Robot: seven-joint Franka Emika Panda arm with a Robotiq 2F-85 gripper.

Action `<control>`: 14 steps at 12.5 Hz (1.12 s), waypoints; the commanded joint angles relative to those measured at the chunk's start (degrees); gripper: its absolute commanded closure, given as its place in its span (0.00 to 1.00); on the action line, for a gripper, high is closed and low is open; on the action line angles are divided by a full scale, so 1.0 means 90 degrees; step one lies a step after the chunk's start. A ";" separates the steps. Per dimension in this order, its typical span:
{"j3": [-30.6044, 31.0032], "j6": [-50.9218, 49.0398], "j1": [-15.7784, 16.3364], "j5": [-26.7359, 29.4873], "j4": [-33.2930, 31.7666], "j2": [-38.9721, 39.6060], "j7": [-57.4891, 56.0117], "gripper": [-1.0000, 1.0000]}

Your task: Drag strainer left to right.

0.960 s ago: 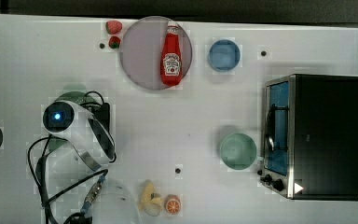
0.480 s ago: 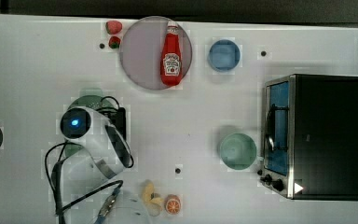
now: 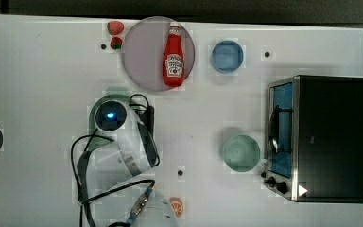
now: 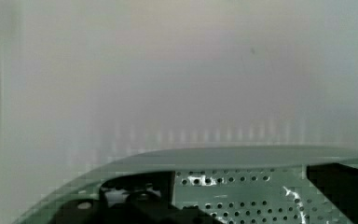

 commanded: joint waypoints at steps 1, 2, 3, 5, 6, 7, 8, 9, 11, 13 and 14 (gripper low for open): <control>-0.0146 0.0081 -0.0342 0.0016 -0.0132 -0.0218 -0.1065 0.00; -0.0246 0.0080 -0.0382 0.0015 -0.0158 -0.0254 -0.1136 0.00; -0.0335 0.0082 -0.0410 0.0016 -0.0191 -0.0287 -0.1174 0.00; -0.0511 0.0086 -0.0429 0.0015 -0.0251 -0.0347 -0.1281 0.00; -0.0601 0.0107 -0.0432 0.0015 -0.0282 -0.0358 -0.1344 0.00; -0.0689 0.0139 -0.0434 0.0015 -0.0303 -0.0358 -0.1480 0.00; -0.0779 0.0176 -0.0439 0.0016 -0.0321 -0.0359 -0.1676 0.00; -0.0881 0.0189 -0.0446 0.0015 -0.0338 -0.0359 -0.1863 0.00; -0.1107 0.0231 -0.0475 0.0016 -0.0343 -0.0361 -0.2141 0.00; -0.1339 0.0298 -0.0496 0.0016 -0.0351 -0.0360 -0.2375 0.00; -0.1457 0.0318 -0.0501 0.0015 -0.0350 -0.0361 -0.2486 0.00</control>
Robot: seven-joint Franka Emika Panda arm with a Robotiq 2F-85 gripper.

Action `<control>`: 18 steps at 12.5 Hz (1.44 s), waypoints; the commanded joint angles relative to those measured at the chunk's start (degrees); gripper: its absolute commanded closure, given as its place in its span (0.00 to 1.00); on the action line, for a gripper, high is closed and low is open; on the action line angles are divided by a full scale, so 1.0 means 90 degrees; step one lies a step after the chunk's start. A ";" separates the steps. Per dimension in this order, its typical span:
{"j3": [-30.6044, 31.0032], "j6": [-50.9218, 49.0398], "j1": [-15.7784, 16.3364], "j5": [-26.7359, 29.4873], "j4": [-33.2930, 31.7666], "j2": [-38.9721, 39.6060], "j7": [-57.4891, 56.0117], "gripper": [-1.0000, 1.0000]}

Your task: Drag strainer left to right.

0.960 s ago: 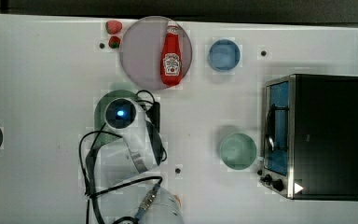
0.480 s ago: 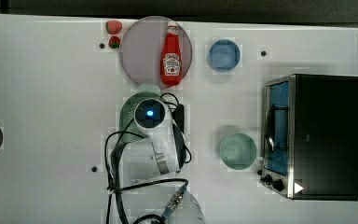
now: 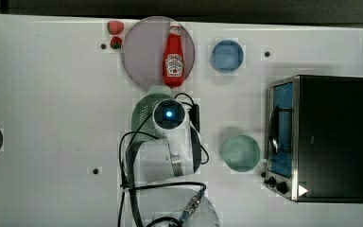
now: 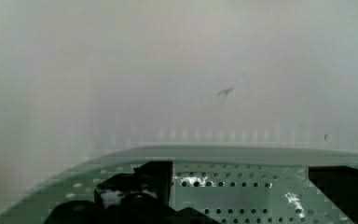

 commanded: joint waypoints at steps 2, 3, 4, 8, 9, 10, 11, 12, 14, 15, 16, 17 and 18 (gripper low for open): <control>-0.0594 0.0193 0.0012 0.0016 0.0084 -0.0144 -0.0789 0.00; -0.0698 0.0206 0.0011 0.0015 0.0081 -0.0144 -0.0872 0.00; -0.0802 0.0207 0.0009 0.0016 0.0080 -0.0144 -0.0912 0.00; -0.1179 0.0218 0.0005 0.0015 0.0079 -0.0144 -0.1277 0.00; -0.1262 0.0217 0.0005 0.0015 0.0081 -0.0144 -0.1276 0.00; -0.1335 0.0220 0.0005 0.0015 0.0085 -0.0145 -0.1275 0.00; -0.1361 0.0256 0.0005 0.0023 0.0102 -0.0145 -0.1277 0.00; -0.1357 0.0258 0.0010 0.0025 0.0107 -0.0180 -0.1276 0.00; -0.1217 0.0158 0.0018 0.0024 0.0057 -0.0548 -0.1703 0.00; -0.1136 -0.0005 0.0020 0.0023 0.0028 -0.0880 -0.2236 0.00; -0.1097 -0.0219 0.0020 0.0031 0.0036 -0.1265 -0.2895 0.00; -0.1078 -0.0524 0.0020 0.0032 0.0081 -0.1667 -0.3522 0.00; -0.1041 -0.0990 0.0020 0.0044 0.0184 -0.2071 -0.4062 0.00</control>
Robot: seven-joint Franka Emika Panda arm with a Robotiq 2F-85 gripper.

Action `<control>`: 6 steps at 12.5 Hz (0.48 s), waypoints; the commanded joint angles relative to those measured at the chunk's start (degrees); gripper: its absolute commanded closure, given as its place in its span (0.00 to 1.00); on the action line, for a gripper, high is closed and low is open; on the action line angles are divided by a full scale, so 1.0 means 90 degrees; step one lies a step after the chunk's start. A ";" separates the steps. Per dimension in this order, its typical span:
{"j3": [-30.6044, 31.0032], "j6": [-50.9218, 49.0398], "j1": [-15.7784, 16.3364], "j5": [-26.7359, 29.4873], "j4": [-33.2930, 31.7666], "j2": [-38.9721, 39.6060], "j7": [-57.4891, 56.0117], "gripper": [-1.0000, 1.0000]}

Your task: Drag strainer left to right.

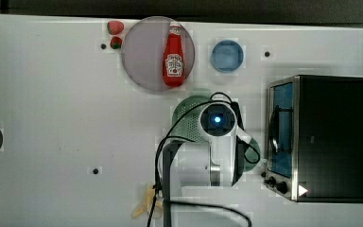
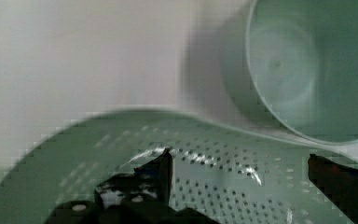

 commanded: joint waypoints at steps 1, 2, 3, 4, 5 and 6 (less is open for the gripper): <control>0.0273 -0.1104 -0.0009 0.0135 0.0535 -0.1403 -0.1915 0.00; 0.0341 -0.1720 -0.0002 0.0257 0.0733 -0.1770 -0.2076 0.00; 0.0426 -0.2309 0.0006 0.0449 0.0969 -0.2095 -0.2111 0.00; 0.0539 -0.2886 0.0022 0.0686 0.1243 -0.2382 -0.2115 0.00; 0.0629 -0.3459 0.0028 0.0897 0.1522 -0.2636 -0.2167 0.00; 0.0660 -0.4043 0.0030 0.1052 0.1809 -0.2844 -0.2341 0.00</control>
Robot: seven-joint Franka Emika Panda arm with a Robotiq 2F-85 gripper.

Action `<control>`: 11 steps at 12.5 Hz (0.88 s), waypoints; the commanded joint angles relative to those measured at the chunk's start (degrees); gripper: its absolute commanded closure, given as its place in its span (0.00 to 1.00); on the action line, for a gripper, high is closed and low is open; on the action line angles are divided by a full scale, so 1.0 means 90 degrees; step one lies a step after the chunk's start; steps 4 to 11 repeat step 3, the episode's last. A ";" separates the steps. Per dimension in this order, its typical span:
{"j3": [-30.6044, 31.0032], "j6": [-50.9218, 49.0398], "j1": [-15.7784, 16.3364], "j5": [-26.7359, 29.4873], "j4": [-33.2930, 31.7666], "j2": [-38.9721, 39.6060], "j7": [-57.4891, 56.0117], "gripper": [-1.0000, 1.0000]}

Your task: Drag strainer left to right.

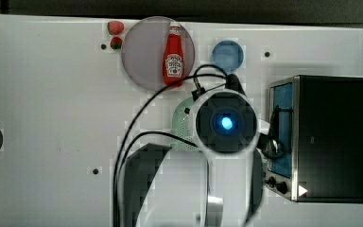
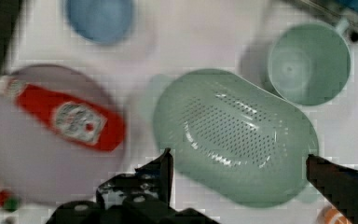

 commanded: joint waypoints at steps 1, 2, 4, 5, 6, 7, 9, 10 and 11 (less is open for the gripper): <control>0.0159 -0.1457 -0.0047 0.0175 0.0568 -0.0307 -0.1065 0.00; 0.0138 -0.1785 -0.0050 0.0168 0.0820 -0.0405 -0.1462 0.00; 0.0120 -0.2035 -0.0050 0.0168 0.1023 -0.0462 -0.1892 0.00; 0.0120 -0.2035 -0.0050 0.0168 0.1023 -0.0462 -0.1892 0.00; 0.0120 -0.2035 -0.0050 0.0168 0.1023 -0.0462 -0.1892 0.00; 0.0120 -0.2035 -0.0050 0.0168 0.1023 -0.0462 -0.1892 0.00; 0.0120 -0.2035 -0.0050 0.0168 0.1023 -0.0462 -0.1892 0.00; 0.0120 -0.2035 -0.0050 0.0168 0.1023 -0.0462 -0.1892 0.00; 0.0120 -0.2035 -0.0050 0.0168 0.1023 -0.0462 -0.1892 0.00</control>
